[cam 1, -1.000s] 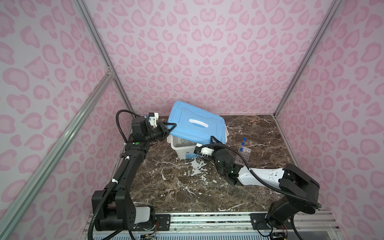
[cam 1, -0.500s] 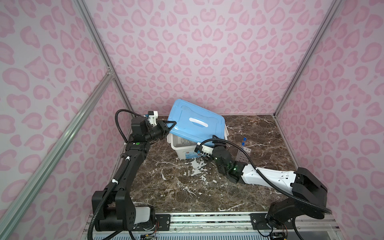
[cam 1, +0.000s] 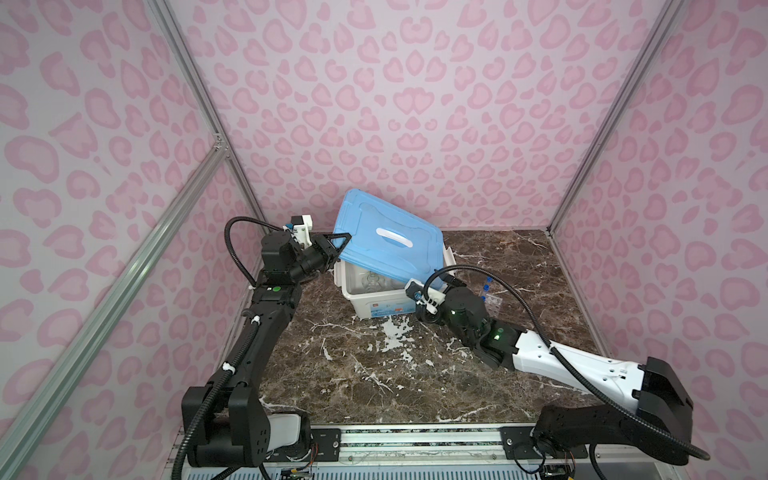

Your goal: Organize the chemistry lab equipment

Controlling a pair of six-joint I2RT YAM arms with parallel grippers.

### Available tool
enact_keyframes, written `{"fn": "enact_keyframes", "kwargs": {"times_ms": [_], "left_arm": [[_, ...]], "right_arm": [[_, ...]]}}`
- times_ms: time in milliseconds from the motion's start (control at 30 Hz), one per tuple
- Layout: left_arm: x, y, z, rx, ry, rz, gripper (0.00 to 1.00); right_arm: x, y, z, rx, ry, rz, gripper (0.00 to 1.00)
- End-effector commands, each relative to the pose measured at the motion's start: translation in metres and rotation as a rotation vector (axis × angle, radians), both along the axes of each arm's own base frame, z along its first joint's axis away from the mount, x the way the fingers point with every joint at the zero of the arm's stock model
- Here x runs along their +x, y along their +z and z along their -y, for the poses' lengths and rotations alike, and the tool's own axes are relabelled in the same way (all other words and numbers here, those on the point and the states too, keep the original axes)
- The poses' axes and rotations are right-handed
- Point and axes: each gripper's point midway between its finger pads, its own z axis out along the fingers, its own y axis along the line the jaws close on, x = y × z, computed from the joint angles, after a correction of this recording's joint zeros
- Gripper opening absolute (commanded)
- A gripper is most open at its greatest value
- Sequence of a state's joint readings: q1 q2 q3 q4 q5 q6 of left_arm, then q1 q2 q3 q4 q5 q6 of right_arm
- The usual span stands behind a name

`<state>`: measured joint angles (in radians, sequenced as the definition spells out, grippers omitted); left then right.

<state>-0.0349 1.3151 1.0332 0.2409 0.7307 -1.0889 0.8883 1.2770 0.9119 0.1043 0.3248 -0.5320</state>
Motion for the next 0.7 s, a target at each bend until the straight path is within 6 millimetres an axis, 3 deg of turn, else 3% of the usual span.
{"fn": "enact_keyframes", "kwargs": {"times_ms": [0,133,267,433,667], "left_arm": [[0.001,0.011,0.001,-0.008,0.007,0.066,0.04],[-0.001,0.008,0.002,-0.022,0.009,0.06,0.04],[-0.003,0.014,0.002,-0.035,0.026,0.078,0.04],[-0.007,0.01,0.009,-0.037,0.034,0.07,0.04],[-0.013,-0.003,0.008,-0.038,0.08,0.054,0.04]], "right_arm": [[-0.008,0.01,-0.003,0.255,0.089,-0.17,0.9],[0.018,0.031,0.036,0.52,0.045,-0.277,0.88],[0.034,0.033,0.064,0.637,-0.015,-0.316,0.87],[0.057,0.016,0.084,0.748,-0.101,-0.433,0.85],[0.088,-0.016,0.093,0.811,-0.205,-0.598,0.8]]}}
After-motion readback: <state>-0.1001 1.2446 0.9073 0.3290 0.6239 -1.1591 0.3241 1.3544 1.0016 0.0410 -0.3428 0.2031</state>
